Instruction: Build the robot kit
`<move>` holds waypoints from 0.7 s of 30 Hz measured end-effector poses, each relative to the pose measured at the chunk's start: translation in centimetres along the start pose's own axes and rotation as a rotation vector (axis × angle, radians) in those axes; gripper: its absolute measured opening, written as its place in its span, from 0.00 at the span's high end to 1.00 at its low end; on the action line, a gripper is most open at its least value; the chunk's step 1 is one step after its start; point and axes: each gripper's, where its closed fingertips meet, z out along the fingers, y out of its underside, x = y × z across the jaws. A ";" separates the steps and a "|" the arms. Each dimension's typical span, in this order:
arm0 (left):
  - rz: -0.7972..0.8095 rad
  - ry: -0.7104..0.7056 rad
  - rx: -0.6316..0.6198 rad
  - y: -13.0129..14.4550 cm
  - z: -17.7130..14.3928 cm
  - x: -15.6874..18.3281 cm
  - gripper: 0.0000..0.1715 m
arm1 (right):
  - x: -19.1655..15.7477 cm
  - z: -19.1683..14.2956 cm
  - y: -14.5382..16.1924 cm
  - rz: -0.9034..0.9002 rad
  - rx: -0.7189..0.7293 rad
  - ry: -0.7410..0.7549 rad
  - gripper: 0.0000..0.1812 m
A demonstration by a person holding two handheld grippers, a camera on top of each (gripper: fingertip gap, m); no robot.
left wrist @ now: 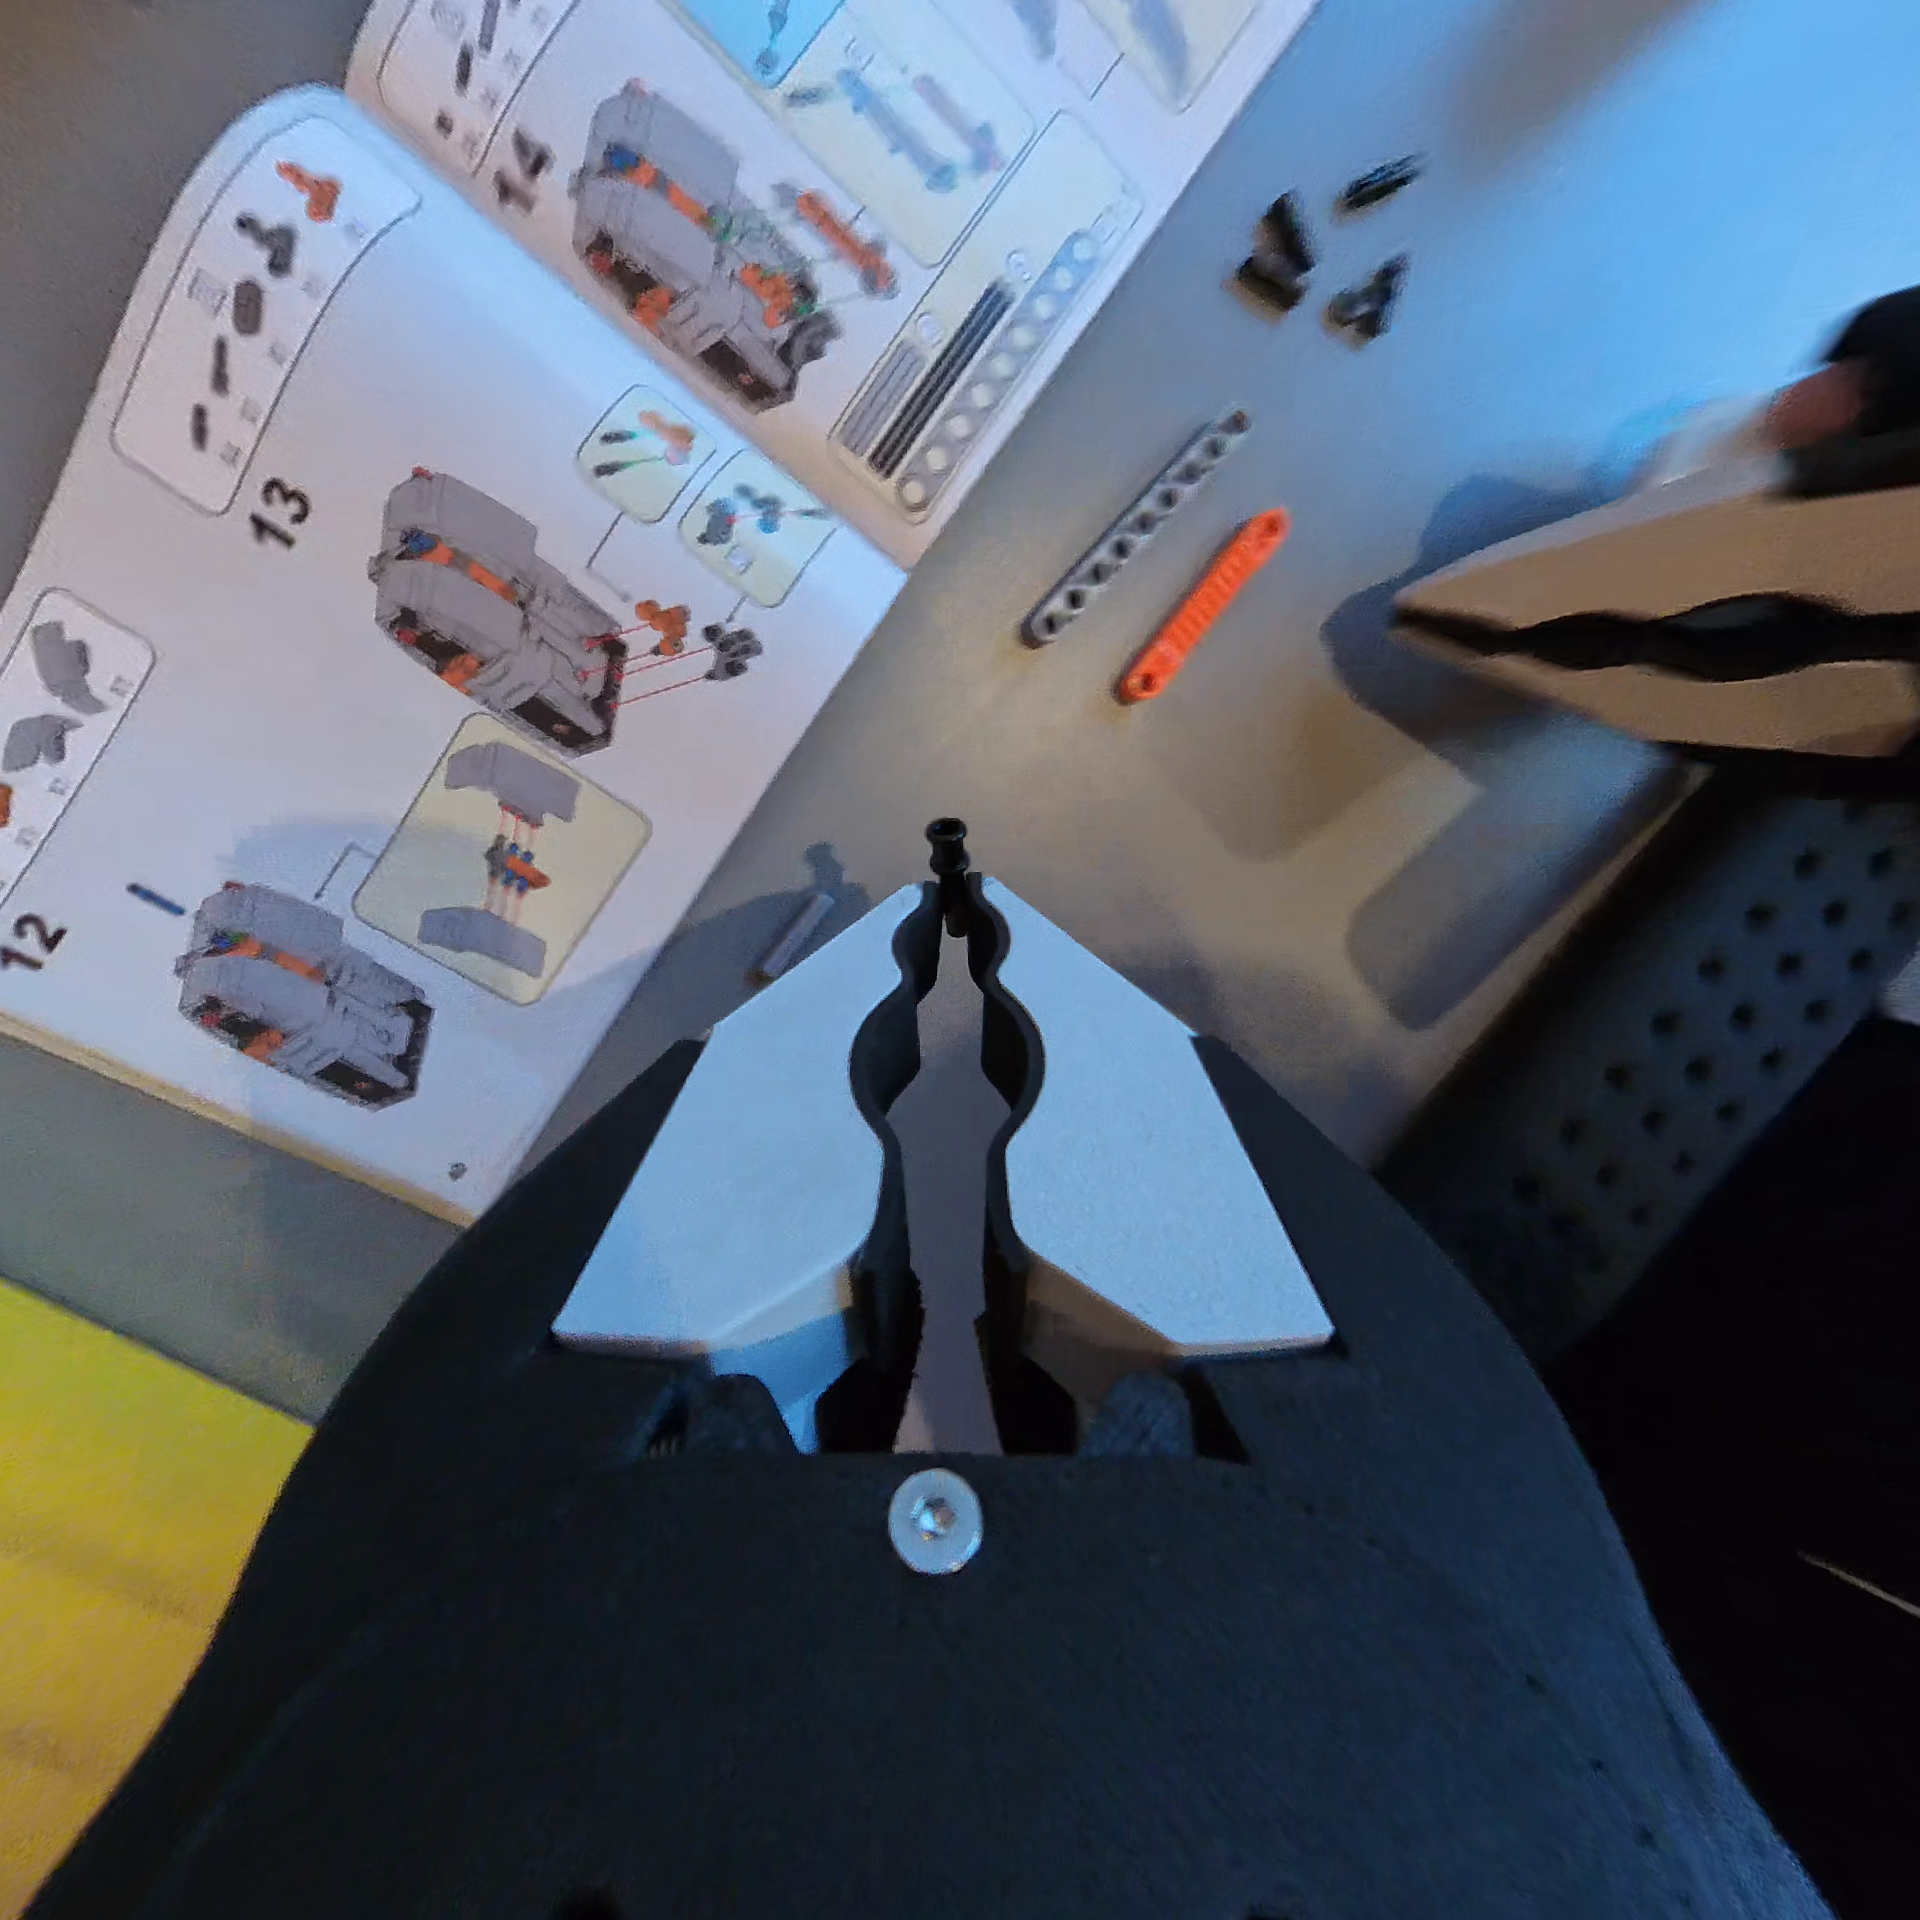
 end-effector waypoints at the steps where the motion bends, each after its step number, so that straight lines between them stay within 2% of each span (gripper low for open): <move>1: -0.006 -0.036 -0.037 0.3 0.7 -0.7 1.00 | 0.5 -0.2 0.2 0.023 -0.005 0.014 1.00; 3: -0.017 -0.056 -0.066 0.3 1.5 -1.4 1.00 | 1.1 -0.6 0.5 0.070 -0.006 0.026 1.00; 6: -0.061 0.012 -0.102 0.9 1.9 -1.1 0.99 | 1.4 -0.9 0.9 0.093 -0.019 0.038 1.00; 9: -0.104 -0.028 -0.074 0.7 0.8 -2.7 1.00 | 1.2 -0.7 1.1 0.087 -0.038 0.030 1.00; 12: -0.122 0.034 -0.017 -0.4 -0.2 -2.0 1.00 | 1.0 -0.6 1.2 0.081 -0.049 0.022 1.00; 16: -0.014 0.083 -0.018 -2.4 0.9 0.6 1.00 | 0.5 -0.6 1.0 0.069 -0.045 0.002 1.00; 21: 0.187 0.142 -0.031 -6.6 3.6 4.9 1.00 | -0.1 -0.4 1.2 0.053 -0.048 -0.022 1.00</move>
